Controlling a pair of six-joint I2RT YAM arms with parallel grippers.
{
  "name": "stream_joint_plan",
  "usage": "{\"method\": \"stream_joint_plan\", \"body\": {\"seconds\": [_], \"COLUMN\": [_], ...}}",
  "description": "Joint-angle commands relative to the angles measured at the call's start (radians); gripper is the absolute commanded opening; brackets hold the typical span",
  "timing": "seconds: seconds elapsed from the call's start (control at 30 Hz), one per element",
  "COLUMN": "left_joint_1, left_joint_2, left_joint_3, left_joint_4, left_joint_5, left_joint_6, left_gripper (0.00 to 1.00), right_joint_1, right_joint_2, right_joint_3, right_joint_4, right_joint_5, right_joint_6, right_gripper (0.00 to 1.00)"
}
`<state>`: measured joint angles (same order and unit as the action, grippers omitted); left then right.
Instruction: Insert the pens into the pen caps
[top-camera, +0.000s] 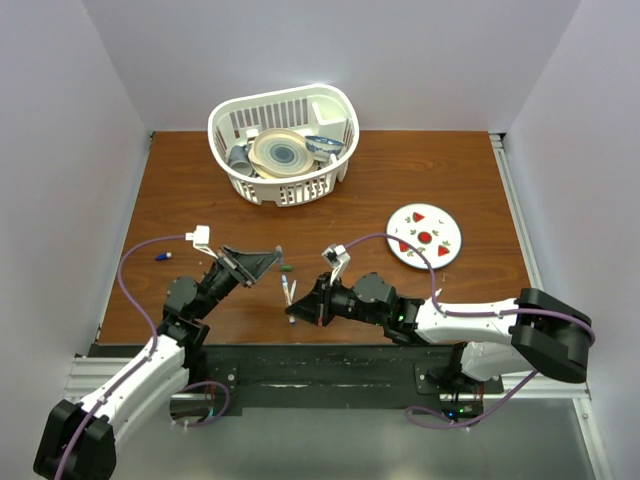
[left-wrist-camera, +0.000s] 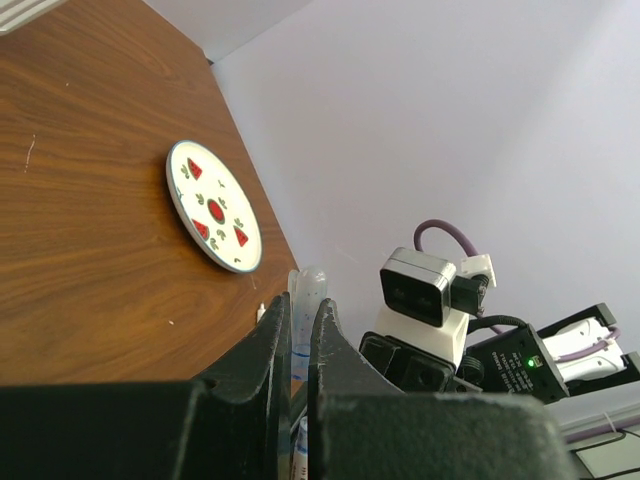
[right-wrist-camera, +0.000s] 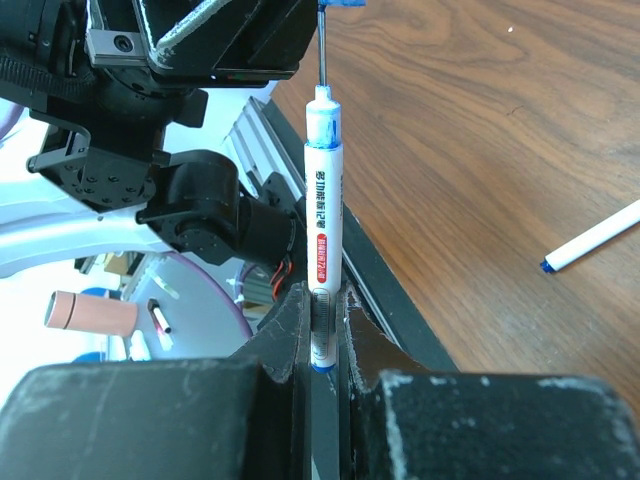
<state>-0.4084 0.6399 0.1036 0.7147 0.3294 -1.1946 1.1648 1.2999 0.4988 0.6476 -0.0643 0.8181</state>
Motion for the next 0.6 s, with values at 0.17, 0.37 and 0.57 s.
{"method": "stream_joint_plan", "body": {"seconds": [0.17, 0.37, 0.57], "left_joint_1": [-0.007, -0.01, -0.01], "left_joint_2": [-0.009, -0.009, -0.019], "left_joint_3": [-0.033, -0.028, -0.005], "left_joint_4": [0.065, 0.075, 0.048], "left_joint_5": [0.011, 0.005, -0.01], "left_joint_6": [-0.02, -0.036, -0.036], "left_gripper": [0.0, 0.0, 0.0], "right_joint_1": [0.006, 0.004, 0.006], "right_joint_2": [-0.008, 0.004, 0.018], "right_joint_3": [0.027, 0.033, 0.023], "right_joint_4": [0.004, 0.006, 0.026], "right_joint_5": [0.038, 0.026, 0.009], "right_joint_6": [-0.025, -0.027, -0.013], "right_gripper": [0.0, 0.0, 0.0]}}
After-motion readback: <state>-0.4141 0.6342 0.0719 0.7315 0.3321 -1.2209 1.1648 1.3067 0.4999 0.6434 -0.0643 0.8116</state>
